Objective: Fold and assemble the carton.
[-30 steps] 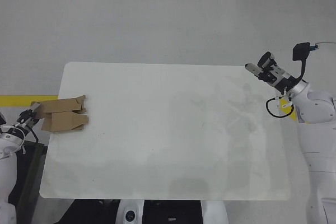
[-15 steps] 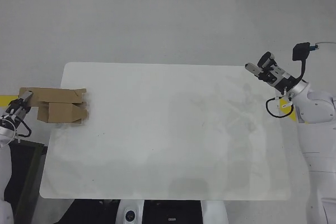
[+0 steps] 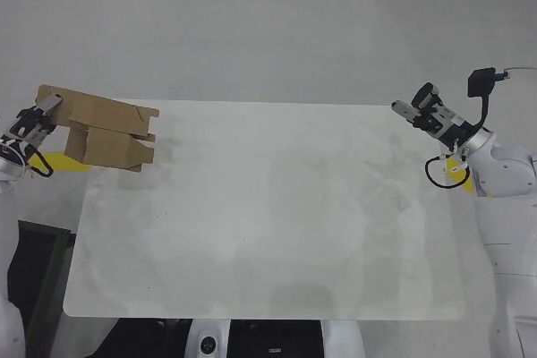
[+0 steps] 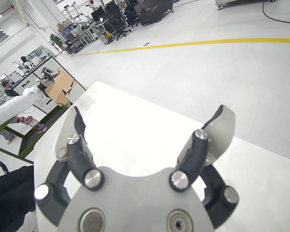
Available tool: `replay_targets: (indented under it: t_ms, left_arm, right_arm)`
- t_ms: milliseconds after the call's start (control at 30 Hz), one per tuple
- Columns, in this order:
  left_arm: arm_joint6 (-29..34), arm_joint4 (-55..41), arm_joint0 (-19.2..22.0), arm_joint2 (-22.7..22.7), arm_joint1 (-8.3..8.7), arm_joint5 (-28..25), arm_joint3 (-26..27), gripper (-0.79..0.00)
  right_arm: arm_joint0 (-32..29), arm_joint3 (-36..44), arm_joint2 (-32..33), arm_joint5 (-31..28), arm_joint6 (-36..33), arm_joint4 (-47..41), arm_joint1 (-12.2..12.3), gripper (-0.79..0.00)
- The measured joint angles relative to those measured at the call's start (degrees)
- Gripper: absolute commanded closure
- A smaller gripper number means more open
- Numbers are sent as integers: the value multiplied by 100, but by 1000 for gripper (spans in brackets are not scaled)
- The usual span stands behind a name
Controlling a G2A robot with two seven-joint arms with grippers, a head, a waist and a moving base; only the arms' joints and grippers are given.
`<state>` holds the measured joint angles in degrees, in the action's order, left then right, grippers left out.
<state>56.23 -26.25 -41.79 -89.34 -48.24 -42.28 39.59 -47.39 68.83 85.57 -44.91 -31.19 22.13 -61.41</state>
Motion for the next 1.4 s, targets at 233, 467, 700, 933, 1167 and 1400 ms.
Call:
replay_targets:
  t_ms: [233,467,700,933,1167,1400]
  left_arm:
    - [198,217,445,668,-192,161,308,0]
    - [442,240,771,1386,-429,121,648,0]
    - [740,197,1043,2072,-650,156,979,0]
    - [862,215,1148,2613,-774,283,1375,0]
    - [920,333,1119,3022,-793,341,1880,0]
    - [971,379,1054,3318,-723,393,2263,0]
  right_arm:
    - [0,0,0,0,0,0,0,-785]
    - [0,0,0,0,0,0,0,-785]
    - [0,0,0,0,0,0,0,-785]
    - [0,0,0,0,0,0,0,-785]
    - [-96,86,-269,-143,-373,-481,-4,-785]
    - [325,-435,-1019,-485,-1561,-1723,-66,-785]
